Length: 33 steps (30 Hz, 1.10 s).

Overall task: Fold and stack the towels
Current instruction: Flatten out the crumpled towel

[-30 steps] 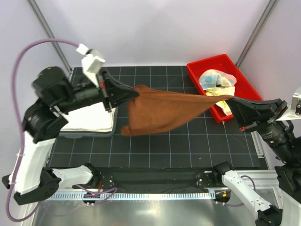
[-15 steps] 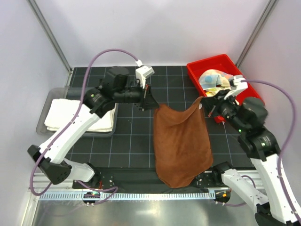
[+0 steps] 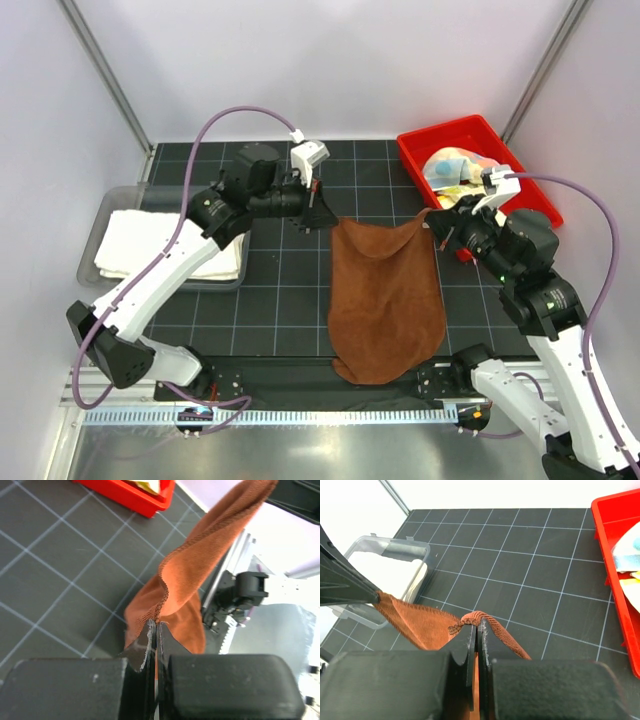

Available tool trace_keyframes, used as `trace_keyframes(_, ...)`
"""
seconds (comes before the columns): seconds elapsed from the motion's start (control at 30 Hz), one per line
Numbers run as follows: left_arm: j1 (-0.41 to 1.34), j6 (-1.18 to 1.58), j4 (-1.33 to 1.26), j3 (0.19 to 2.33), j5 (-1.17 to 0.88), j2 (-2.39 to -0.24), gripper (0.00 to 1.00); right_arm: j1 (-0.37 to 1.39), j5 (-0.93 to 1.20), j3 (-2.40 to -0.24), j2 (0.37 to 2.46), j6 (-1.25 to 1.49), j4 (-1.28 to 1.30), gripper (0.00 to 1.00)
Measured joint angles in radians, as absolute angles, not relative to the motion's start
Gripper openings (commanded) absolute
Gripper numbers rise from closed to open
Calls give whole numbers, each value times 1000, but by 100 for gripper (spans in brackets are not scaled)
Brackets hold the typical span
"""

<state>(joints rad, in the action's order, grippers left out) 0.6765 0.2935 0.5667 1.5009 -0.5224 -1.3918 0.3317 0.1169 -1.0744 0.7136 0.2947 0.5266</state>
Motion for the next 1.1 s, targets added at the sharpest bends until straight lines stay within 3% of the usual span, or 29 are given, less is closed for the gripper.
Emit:
trace_keyframes(0.3, 672, 290, 611, 1487, -448, -1151, 0, 332, 187, -1133, 610, 294, 622, 1)
trace_keyframes(0.57, 672, 349, 647, 1477, -477, -889, 0, 331, 448, -1197, 421, 289, 720, 1)
trace_keyframes(0.77, 672, 387, 704, 1475, -528, -873, 0, 331, 632, -1223, 417, 279, 781, 1)
trace_keyframes(0.9, 672, 382, 748, 1509, -492, -910, 0, 331, 626, -1234, 443, 308, 719, 1)
trace_keyframes(1.1, 672, 342, 777, 1629, -428, -1023, 0, 331, 607, -1360, 644, 288, 635, 1)
